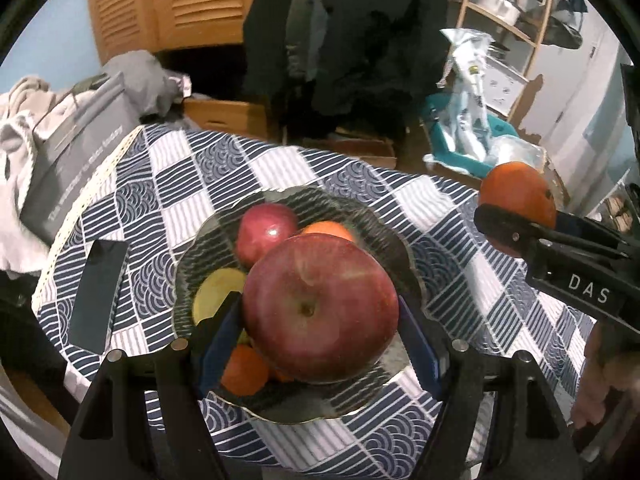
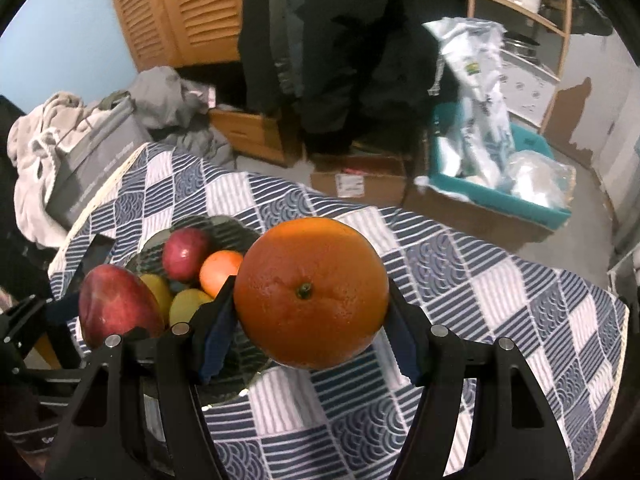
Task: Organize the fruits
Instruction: 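Lower the apple and orange into the bowl and open both grippers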
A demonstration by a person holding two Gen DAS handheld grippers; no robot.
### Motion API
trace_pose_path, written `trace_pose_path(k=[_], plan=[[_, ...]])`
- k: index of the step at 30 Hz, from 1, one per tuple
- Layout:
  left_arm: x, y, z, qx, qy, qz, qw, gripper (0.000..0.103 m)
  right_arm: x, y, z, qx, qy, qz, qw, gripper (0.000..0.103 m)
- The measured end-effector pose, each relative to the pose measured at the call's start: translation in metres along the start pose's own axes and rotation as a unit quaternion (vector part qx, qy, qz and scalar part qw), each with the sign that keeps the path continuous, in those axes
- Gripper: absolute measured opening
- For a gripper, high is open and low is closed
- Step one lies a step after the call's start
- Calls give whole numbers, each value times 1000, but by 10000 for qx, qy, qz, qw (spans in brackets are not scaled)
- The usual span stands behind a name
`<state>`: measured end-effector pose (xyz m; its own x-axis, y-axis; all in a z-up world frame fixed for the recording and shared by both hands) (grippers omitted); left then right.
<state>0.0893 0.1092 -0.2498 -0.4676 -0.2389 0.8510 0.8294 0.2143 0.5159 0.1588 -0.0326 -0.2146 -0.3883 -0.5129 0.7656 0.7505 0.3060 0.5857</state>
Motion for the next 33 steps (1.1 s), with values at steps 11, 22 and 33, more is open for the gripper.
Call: trace_pose_path(k=[11, 22, 33], plan=[[-31, -19, 24, 123, 180, 358, 9991, 78, -48, -13, 24, 128, 173, 485, 9986, 68], [-48, -29, 25, 63, 220, 586, 9980, 78, -75, -32, 29, -17, 430, 852, 9954, 68], [-49, -29, 23, -29, 323, 622, 9975, 78, -86, -40, 34, -15, 509, 1093, 9927, 70]])
Point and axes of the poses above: each gripper's, at about its wrist camera, not at the fingertips, and x roughly against the way its jaws point, z to its left, y to its top, the point moved 10 cm from there along -x, roughly the way its jaws point, and after that the axes turned 13 degrees about y, right-handed, at the moved point
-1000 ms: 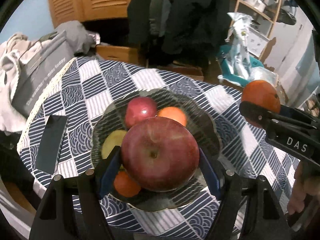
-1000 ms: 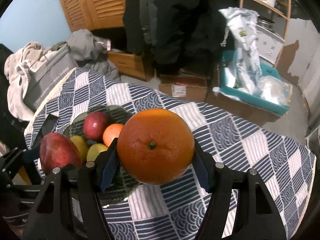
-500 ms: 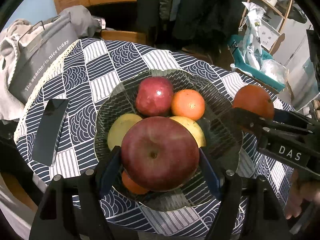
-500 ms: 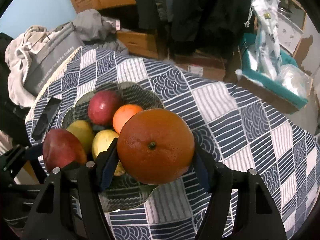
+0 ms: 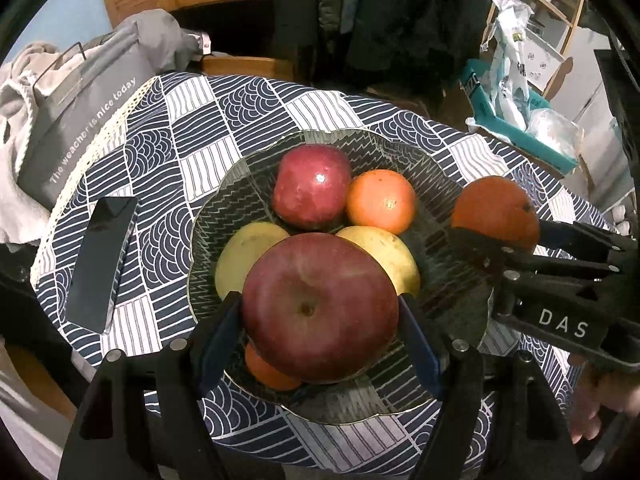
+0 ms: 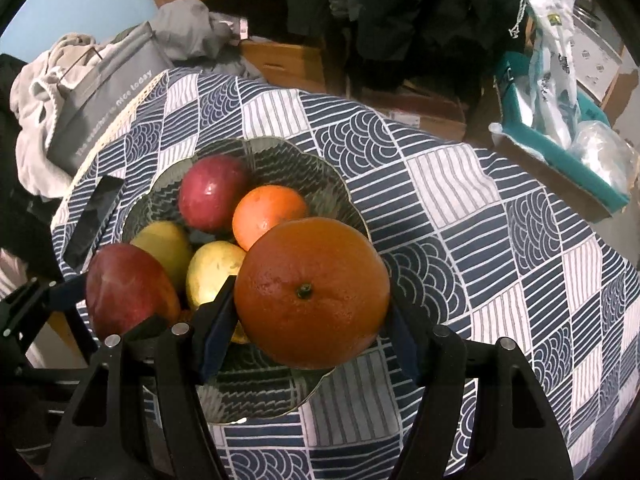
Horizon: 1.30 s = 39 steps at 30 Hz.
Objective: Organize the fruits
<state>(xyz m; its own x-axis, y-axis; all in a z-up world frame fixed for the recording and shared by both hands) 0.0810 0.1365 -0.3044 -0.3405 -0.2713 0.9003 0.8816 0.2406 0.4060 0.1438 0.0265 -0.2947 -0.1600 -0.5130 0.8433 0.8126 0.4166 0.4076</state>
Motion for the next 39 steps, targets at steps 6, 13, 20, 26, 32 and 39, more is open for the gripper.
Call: trace_pose_path(k=[6, 13, 20, 26, 32, 39], plan=[[0, 0, -1, -17, 45, 31, 10000, 78, -3, -2, -2, -67, 18, 35, 10000, 71], [15, 8, 0, 142, -87, -190, 9997, 80, 25, 16, 2, -134, 198, -420, 9988, 77], [34, 17, -1, 223, -194, -389, 9988, 82, 53, 25, 2, -185, 95, -718, 9972, 77], [51, 26, 0, 328, -260, -533, 9977, 82, 91, 32, 1, 10, -319, -1056, 9939, 79], [71, 33, 0, 384, -289, -730, 9962, 82, 120, 34, 1, 133, -594, -1304, 9896, 80], [103, 45, 0, 307, -197, -1116, 9931, 82, 157, 38, 4, 229, -751, -1705, 9822, 81]])
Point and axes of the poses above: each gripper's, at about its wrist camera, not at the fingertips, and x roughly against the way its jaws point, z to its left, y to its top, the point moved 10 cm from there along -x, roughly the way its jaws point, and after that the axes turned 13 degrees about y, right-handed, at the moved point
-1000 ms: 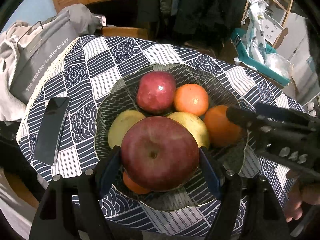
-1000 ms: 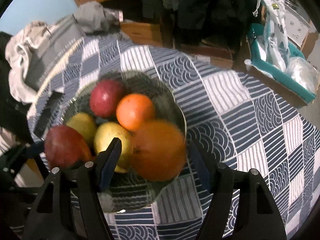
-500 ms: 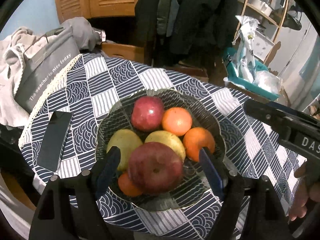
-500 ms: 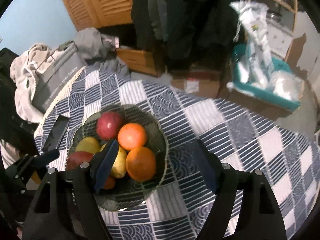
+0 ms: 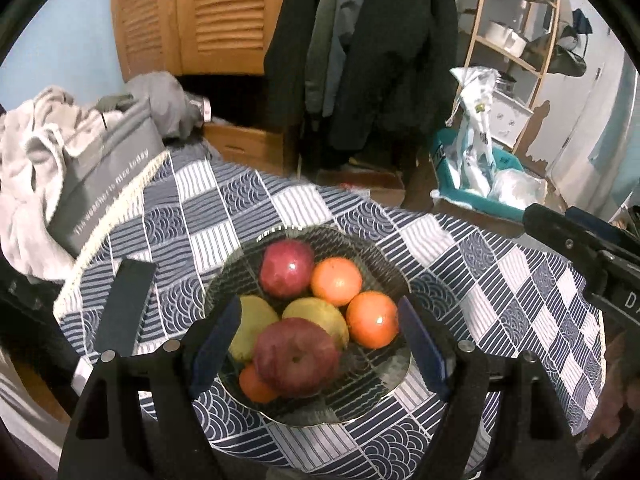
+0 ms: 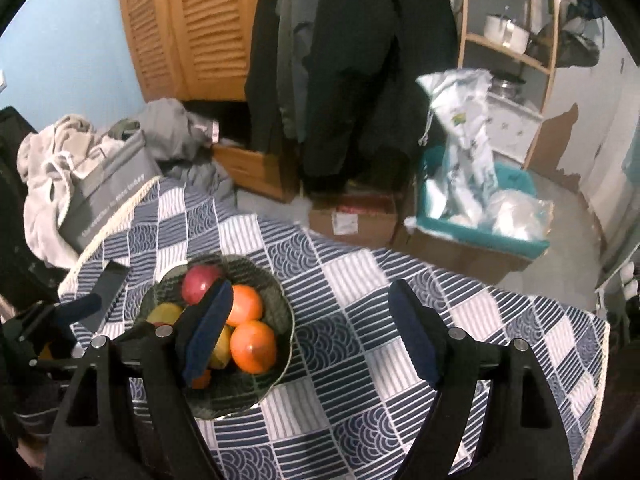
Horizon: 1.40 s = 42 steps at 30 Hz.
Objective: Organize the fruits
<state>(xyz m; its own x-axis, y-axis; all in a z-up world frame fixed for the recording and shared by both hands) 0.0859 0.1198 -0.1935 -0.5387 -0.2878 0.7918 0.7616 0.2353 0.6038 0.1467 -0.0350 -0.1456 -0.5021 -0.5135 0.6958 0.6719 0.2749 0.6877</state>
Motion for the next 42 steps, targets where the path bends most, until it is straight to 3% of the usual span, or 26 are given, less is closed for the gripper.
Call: trace_pose_path(k=[13, 27, 31, 42], plan=[[56, 34, -5, -40, 16, -748, 9972, 87, 66, 17, -11, 168, -400, -612, 9972, 84], [95, 49, -12, 57, -142, -1165, 9931, 92, 125, 16, -32, 272, -862, -1086, 9900, 84], [108, 55, -15, 44, -167, -1360, 9906, 99, 137, 16, -40, 219, -957, -1247, 9873, 84], [127, 63, -25, 96, -352, -1640, 9858, 102, 159, 13, -61, 60, -1095, -1483, 9828, 85]])
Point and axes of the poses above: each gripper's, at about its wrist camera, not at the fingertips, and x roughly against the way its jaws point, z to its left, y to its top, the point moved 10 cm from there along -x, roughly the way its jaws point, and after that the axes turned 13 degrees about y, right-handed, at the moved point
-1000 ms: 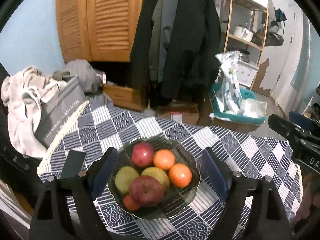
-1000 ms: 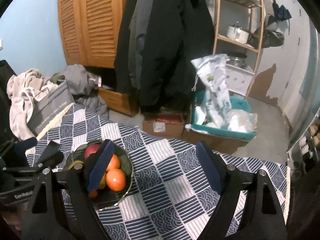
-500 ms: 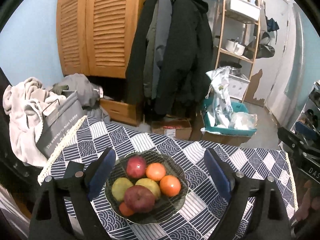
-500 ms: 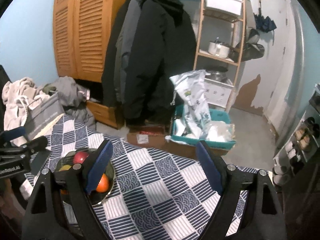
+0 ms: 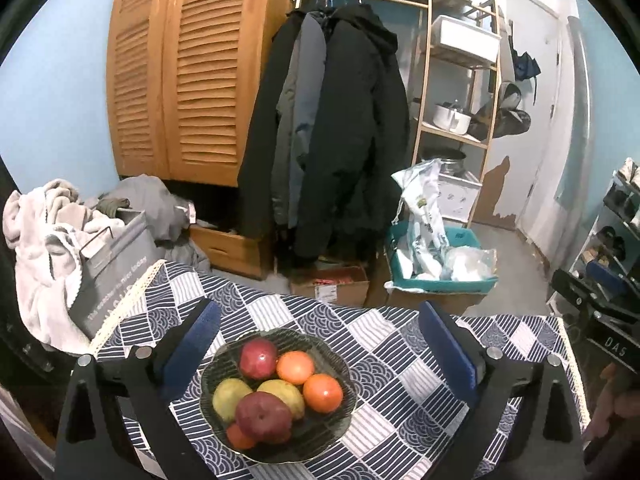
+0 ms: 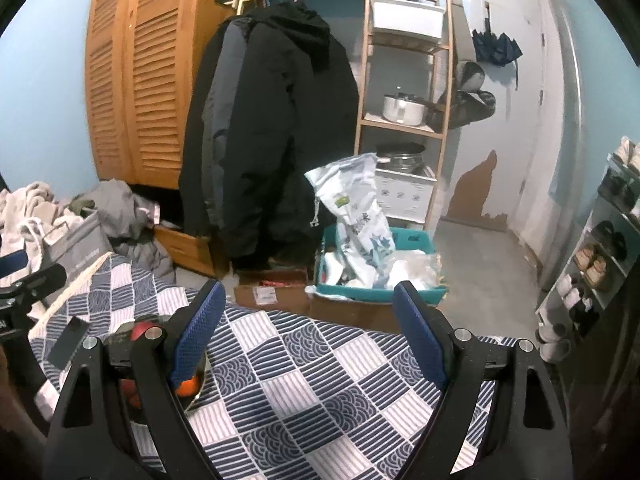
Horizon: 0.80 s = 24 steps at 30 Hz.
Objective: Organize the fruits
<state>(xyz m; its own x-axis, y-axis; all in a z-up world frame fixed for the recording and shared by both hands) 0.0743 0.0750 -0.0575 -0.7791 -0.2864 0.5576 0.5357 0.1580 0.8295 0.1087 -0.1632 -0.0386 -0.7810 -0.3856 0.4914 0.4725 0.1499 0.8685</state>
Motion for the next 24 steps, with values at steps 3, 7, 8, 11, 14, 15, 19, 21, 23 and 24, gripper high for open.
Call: trace_pose_path(k=[3, 7, 8, 11, 14, 15, 19, 21, 23, 24], plan=[[3, 3, -2, 51, -42, -59, 10000, 102, 3, -1, -7, -40, -42, -33, 10000, 85], [4, 5, -5, 76, -75, -106, 9999, 102, 5, -2, -13, -106, -71, -59, 9999, 85], [4, 6, -6, 79, -72, -116, 9999, 102, 6, -3, -14, -114, -75, -60, 9999, 85], [4, 5, -7, 76, -89, -118, 9999, 102, 6, -4, -18, -139, -82, -45, 9999, 85], [4, 5, -8, 78, -57, -125, 9999, 102, 5, -6, -19, -151, -83, -21, 9998, 85], [4, 5, -8, 70, -54, -122, 9999, 102, 5, -7, -19, -151, -80, -8, 9999, 85], [3, 5, -10, 29, 10, -122, 9999, 102, 4, -9, -20, -149, -73, 35, 9999, 85], [3, 5, -12, 8, 9, -116, 9999, 102, 4, -11, -21, -149, -79, 48, 9998, 85], [3, 5, -13, -4, 4, -111, 9999, 102, 4, -11, -22, -147, -79, 47, 9999, 85], [3, 5, -14, -13, 1, -110, 9999, 102, 4, -11, -22, -148, -84, 47, 9998, 85]])
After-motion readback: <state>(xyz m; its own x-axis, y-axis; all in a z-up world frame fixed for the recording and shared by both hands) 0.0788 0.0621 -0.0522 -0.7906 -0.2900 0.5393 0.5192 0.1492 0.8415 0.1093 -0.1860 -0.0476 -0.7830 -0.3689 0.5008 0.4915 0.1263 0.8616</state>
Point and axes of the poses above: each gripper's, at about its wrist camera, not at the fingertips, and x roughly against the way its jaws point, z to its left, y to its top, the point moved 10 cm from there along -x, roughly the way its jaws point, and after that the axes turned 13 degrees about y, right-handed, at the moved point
